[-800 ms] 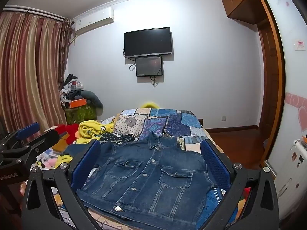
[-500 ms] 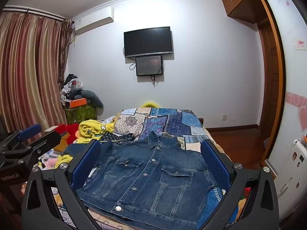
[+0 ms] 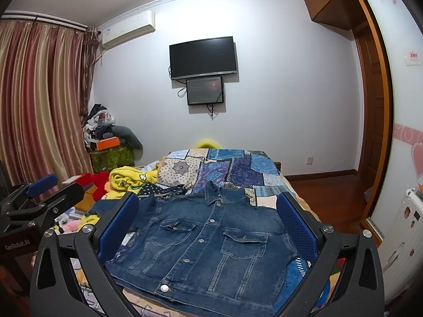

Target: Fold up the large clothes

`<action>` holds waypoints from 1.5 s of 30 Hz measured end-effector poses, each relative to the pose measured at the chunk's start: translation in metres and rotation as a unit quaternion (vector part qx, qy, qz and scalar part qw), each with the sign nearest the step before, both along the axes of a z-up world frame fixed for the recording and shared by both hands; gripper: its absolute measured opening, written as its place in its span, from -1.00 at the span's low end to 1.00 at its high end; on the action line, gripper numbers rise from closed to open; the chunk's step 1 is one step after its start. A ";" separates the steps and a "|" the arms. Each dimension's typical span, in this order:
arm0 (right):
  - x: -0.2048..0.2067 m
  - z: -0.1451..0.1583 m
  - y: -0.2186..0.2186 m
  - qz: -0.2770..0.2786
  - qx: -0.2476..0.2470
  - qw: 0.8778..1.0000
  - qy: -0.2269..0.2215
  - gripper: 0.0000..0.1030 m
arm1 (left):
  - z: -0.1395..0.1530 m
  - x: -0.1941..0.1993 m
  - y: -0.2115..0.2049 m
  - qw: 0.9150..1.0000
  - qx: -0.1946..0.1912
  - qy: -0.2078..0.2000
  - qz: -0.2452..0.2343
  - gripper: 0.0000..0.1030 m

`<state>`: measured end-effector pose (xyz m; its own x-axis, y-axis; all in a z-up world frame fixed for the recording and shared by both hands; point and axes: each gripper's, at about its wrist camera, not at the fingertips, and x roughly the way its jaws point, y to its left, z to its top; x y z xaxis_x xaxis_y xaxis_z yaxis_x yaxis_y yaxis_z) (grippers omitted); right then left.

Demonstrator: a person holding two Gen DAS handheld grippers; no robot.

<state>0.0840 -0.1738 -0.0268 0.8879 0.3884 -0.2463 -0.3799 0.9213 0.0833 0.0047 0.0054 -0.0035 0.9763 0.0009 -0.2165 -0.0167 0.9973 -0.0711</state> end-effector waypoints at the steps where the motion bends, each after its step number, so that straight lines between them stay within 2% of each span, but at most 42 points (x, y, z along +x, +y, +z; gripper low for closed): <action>1: 0.000 0.000 0.000 0.000 0.000 1.000 0.000 1.00 | 0.000 0.000 0.000 1.000 -0.001 0.001 0.000 1.00; 45: -0.001 0.007 -0.002 -0.004 -0.002 1.000 0.000 1.00 | -0.002 0.005 0.003 1.000 -0.013 0.008 0.004 1.00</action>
<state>0.0831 -0.1761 -0.0195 0.8909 0.3805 -0.2480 -0.3729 0.9245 0.0790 0.0101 0.0085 -0.0059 0.9727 0.0026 -0.2319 -0.0258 0.9949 -0.0974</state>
